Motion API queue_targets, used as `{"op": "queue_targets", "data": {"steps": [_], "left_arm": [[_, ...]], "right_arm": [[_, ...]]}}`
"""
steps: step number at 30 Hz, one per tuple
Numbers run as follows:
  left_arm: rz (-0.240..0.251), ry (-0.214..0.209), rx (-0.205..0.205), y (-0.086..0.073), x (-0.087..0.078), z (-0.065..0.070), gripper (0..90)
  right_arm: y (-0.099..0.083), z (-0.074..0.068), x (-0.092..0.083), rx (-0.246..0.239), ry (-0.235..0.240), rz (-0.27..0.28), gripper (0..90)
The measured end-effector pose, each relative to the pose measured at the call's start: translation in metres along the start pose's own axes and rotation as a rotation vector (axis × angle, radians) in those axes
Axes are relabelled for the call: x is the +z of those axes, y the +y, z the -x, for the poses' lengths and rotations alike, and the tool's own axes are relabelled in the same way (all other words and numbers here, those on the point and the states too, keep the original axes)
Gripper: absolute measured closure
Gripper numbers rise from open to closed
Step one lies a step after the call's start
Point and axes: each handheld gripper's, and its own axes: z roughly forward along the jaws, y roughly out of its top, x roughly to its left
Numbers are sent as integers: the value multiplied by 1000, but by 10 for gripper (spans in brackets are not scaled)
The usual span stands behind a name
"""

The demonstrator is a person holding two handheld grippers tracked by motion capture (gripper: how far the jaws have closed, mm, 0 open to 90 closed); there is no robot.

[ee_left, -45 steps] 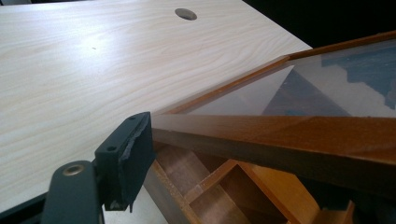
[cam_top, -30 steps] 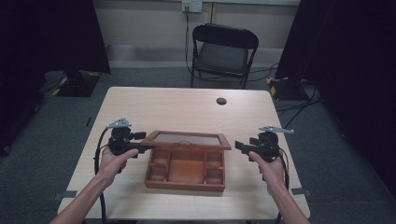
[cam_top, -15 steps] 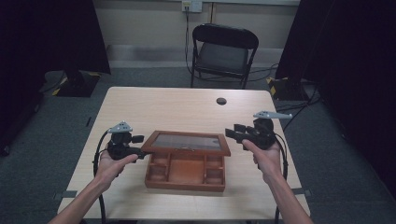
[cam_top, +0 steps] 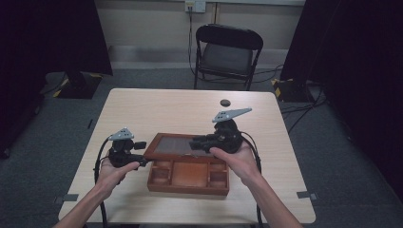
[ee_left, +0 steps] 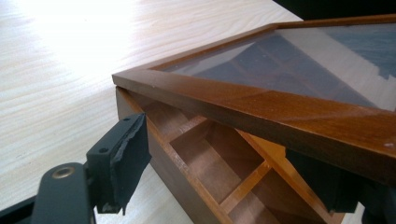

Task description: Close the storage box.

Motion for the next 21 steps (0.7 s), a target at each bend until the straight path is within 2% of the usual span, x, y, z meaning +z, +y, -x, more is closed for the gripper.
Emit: {"op": "queue_targets", "data": {"steps": [1,2,6,11,16,17,18,21], "left_arm": [[0,0,0,0,0,0,212],[4,-6,-7,-1,1,0,210],[-3,-2,-1,-2,1,1,212],[-9,-4,5,-3,3,1,211],[6,-15,6,-3,2,2,218],[-4,-6,16,-3,2,2,221],[0,-15,11,-4,3,2,220],[-1,-18,8,-4,3,2,216]], "right_arm": [[0,0,0,0,0,0,723],[-3,-2,7,-4,7,-35,743],[-10,2,18,2,28,-70,764],[-14,6,24,6,30,-84,759],[-15,8,29,25,58,-89,786],[-16,9,30,38,64,-103,784],[-17,10,31,50,75,-108,784],[-17,11,31,54,88,-109,802]]}}
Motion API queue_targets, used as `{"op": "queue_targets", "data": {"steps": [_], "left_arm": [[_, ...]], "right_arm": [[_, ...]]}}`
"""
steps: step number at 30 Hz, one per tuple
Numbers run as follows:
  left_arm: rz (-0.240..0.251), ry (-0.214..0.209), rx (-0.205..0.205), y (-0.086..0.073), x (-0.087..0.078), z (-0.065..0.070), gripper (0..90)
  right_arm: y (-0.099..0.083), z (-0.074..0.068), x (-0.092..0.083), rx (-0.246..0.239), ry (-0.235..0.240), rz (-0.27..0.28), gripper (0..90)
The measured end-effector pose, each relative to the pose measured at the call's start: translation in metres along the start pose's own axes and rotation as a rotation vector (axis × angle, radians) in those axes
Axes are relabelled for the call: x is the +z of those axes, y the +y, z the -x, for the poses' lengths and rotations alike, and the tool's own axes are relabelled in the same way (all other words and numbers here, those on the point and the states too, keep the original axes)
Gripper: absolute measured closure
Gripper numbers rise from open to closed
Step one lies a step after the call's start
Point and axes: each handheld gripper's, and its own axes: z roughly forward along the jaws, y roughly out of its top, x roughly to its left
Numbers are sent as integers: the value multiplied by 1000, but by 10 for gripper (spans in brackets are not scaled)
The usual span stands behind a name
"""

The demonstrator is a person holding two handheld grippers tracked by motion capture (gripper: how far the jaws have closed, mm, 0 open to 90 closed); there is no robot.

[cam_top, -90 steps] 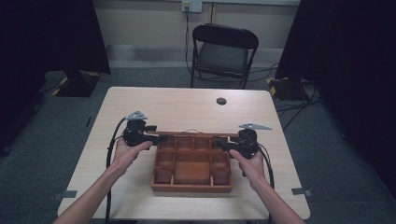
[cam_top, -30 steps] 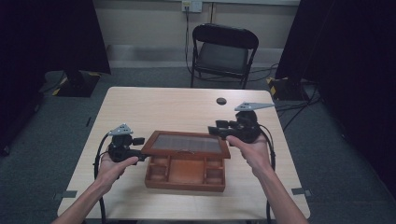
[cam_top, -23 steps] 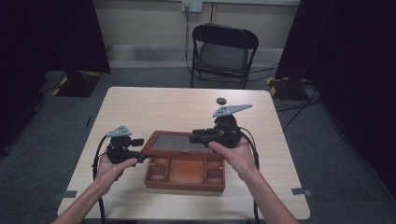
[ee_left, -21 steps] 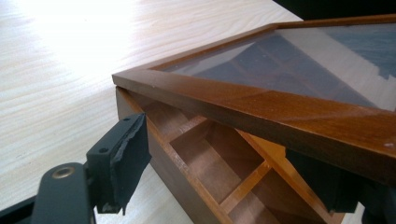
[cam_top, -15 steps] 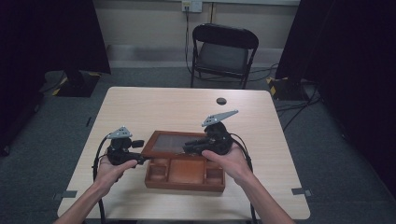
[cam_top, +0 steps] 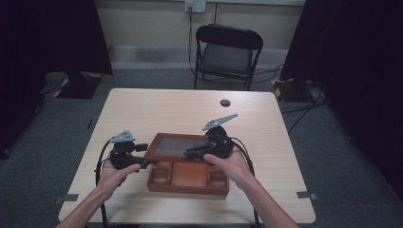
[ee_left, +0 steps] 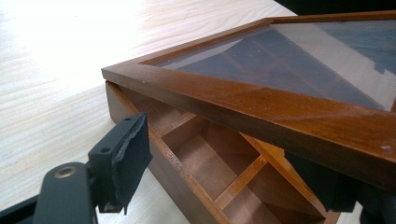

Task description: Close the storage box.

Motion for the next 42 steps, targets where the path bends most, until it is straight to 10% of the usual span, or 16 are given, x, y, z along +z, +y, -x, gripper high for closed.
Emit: {"op": "queue_targets", "data": {"steps": [42], "left_arm": [[-11,160,-62,-10,-11,-39,239]], "right_arm": [[-26,1,9,-73,4,-90,813]]}}
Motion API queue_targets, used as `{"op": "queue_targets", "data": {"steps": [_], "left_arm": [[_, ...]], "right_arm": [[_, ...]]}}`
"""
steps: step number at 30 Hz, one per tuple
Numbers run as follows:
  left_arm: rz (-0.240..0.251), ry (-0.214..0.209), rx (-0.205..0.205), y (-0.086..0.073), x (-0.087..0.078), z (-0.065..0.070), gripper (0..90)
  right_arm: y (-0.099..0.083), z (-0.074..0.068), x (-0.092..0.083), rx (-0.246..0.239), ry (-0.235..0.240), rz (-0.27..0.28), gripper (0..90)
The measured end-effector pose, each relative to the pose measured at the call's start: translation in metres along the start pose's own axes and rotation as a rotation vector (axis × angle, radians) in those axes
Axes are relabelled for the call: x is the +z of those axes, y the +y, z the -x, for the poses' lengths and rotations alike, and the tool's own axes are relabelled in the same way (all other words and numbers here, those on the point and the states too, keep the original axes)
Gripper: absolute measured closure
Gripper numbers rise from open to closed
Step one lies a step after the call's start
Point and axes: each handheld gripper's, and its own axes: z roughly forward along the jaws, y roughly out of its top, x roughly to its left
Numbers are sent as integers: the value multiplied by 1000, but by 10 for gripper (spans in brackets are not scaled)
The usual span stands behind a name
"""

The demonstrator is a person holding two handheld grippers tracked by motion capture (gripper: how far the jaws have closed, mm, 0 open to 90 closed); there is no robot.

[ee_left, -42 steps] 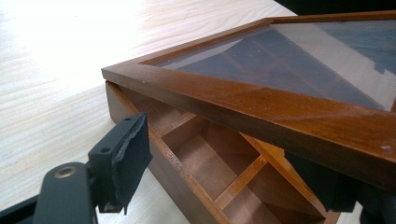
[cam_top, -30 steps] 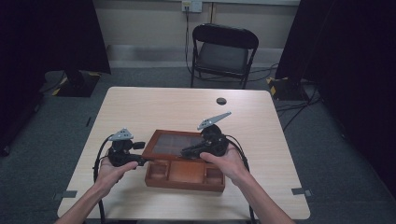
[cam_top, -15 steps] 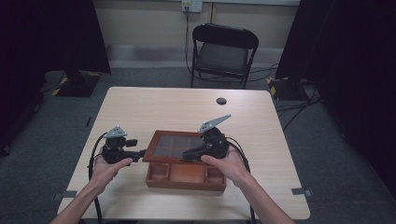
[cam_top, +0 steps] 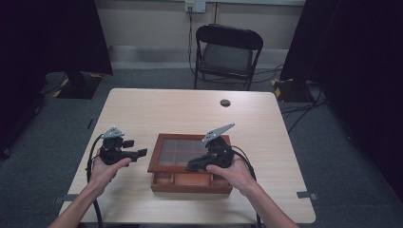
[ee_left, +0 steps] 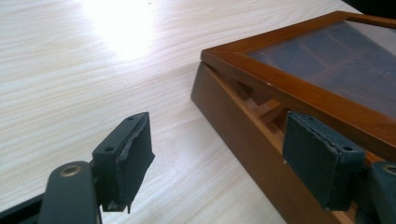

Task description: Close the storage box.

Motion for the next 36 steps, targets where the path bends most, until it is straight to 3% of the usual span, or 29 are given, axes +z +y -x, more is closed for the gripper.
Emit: {"op": "queue_targets", "data": {"steps": [7,12,16,22,27,36], "left_arm": [[-5,-7,2,0,1,0,239],[-12,-9,6,0,2,1,239],[-19,-12,12,0,3,1,238],[-20,-11,10,0,4,2,238],[-25,-14,15,0,5,2,238],[-36,-22,19,0,6,3,237]], "right_arm": [[-15,2,11,3,2,-41,814],[-18,3,17,3,-4,-62,815],[-18,2,15,0,-2,-34,816],[-21,2,20,5,-7,-47,817],[-27,6,31,21,4,-89,818],[-31,6,39,22,-5,-117,820]]}}
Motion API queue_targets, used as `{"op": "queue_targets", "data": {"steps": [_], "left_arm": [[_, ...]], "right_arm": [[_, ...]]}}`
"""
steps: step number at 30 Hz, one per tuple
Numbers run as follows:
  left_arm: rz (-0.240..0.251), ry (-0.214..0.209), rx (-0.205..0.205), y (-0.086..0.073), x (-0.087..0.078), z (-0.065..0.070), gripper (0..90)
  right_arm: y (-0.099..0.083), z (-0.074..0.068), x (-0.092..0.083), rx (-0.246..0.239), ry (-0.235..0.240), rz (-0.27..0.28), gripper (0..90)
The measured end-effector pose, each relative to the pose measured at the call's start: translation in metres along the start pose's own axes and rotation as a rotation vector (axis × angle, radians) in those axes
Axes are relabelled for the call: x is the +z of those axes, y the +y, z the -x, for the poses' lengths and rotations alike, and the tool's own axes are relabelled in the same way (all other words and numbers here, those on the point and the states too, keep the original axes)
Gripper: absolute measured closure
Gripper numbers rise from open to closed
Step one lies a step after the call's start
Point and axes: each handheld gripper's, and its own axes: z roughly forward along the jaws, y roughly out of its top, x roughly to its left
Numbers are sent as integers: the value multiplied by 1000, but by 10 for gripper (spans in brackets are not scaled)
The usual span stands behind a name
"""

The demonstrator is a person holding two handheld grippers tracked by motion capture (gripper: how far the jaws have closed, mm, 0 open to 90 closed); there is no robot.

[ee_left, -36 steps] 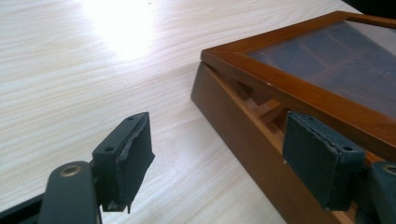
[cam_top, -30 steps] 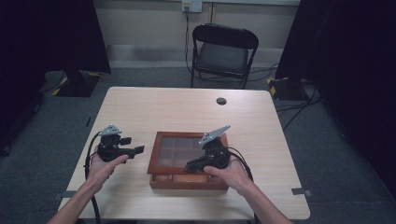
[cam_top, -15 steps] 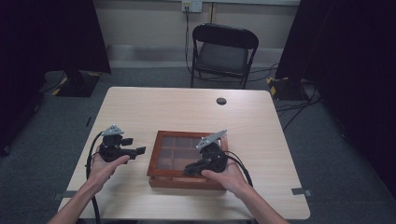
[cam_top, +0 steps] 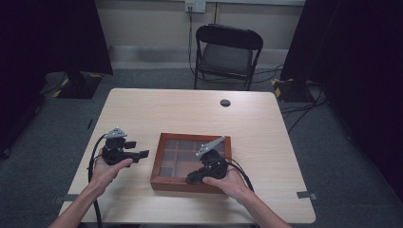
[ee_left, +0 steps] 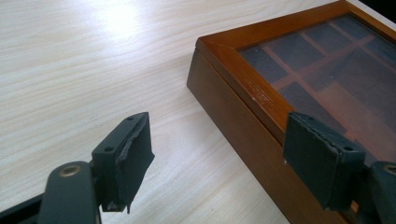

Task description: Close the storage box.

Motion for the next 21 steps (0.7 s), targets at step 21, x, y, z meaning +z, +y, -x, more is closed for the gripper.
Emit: {"op": "queue_targets", "data": {"steps": [21], "left_arm": [[-27,-19,16,0,5,5,236]], "right_arm": [[-6,8,2,62,36,57,733]]}}
